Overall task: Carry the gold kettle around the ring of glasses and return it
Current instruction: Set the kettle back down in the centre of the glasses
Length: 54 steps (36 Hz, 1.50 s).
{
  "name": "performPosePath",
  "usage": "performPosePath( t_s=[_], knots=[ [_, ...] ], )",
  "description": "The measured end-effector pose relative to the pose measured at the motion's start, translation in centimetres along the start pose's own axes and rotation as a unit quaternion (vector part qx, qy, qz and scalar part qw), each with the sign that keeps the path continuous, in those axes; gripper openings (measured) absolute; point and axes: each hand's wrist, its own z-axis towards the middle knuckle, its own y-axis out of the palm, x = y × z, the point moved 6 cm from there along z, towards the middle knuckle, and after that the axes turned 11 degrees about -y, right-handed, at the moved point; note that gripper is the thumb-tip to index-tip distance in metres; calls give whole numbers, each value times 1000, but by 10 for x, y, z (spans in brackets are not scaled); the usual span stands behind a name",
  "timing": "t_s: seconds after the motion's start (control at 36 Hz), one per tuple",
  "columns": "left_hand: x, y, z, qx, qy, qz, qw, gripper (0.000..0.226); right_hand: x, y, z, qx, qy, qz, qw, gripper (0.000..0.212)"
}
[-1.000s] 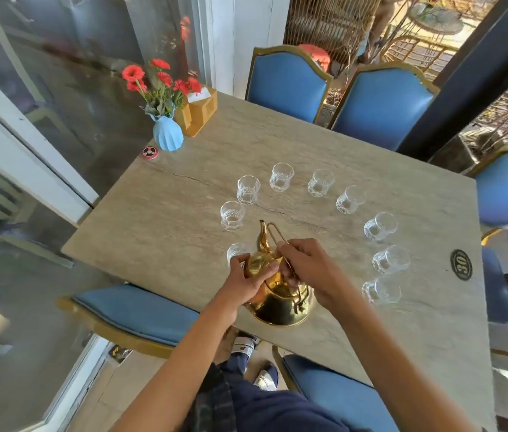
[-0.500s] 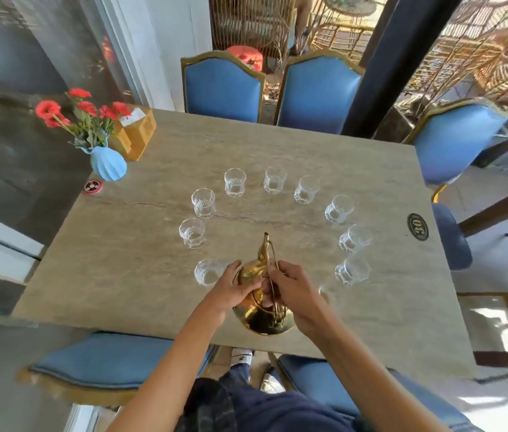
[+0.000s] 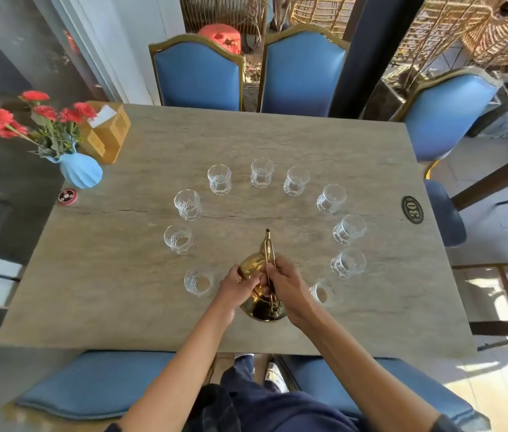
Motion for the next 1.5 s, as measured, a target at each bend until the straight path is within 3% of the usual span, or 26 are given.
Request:
performPosePath(
  t_s=[0.22, 0.39, 0.78, 1.14, 1.33, 1.5],
  knots=[
    [32, -4, 32, 7, 0, -11, 1000, 25, -3, 2, 49, 9, -4, -20, 1000, 20],
    [61, -12, 58, 22, 5, -6, 1000, 41, -10, 2, 84, 21, 1, -1, 1000, 19],
    [94, -15, 117, 3, 12, 6, 1000, 38, -14, 0, 138, 50, 11, 7, 999, 22],
    [89, -12, 122, -7, 31, -18, 999, 6, -12, 1, 147, 56, 6, -10, 998, 25],
    [88, -12, 113, -1, 64, -5, 998, 21, -14, -1, 147, 57, 28, -20, 998, 22],
    [90, -20, 98, 35, 120, 27, 992, 44, -5, -15, 151, 60, 18, -125, 990, 24]
  ],
)
